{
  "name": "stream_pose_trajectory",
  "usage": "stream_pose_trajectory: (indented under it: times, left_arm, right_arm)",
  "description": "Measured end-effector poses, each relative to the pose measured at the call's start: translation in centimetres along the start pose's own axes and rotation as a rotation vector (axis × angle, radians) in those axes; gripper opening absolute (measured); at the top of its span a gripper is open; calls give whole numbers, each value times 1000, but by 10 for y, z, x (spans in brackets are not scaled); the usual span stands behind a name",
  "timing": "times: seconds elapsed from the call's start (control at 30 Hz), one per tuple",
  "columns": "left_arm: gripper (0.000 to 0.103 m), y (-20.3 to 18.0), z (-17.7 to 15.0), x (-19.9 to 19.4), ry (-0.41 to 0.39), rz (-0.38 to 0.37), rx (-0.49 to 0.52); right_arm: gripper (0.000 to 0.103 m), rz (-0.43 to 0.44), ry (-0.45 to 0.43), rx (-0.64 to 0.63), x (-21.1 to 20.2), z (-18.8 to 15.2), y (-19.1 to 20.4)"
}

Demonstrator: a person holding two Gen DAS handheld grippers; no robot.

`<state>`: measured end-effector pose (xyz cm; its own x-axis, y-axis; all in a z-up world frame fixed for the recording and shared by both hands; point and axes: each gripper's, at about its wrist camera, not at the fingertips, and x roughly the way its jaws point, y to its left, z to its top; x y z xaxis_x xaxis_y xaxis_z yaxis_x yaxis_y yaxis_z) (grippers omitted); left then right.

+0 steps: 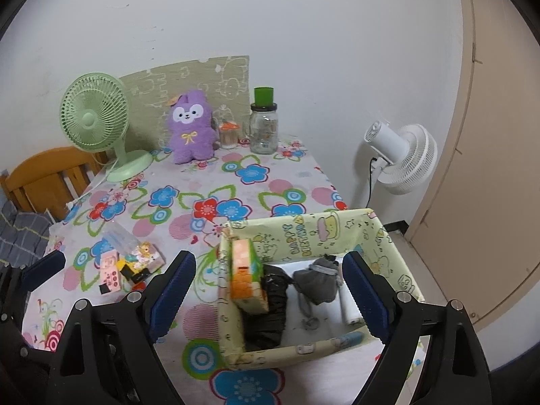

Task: Organize soft objects
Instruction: 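Move both tools back over the table toward the white napkin and cartoon pack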

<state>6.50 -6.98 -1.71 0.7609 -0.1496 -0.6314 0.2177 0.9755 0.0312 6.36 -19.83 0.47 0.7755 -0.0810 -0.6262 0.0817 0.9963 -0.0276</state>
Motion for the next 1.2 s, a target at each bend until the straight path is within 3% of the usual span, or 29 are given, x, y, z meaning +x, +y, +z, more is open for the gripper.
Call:
stream_pose_trajectory:
  times: [1.2]
  left_arm:
    - [103, 67, -48, 17, 87, 9, -44]
  right_arm:
    - [91, 101, -7, -120, 13, -34, 96]
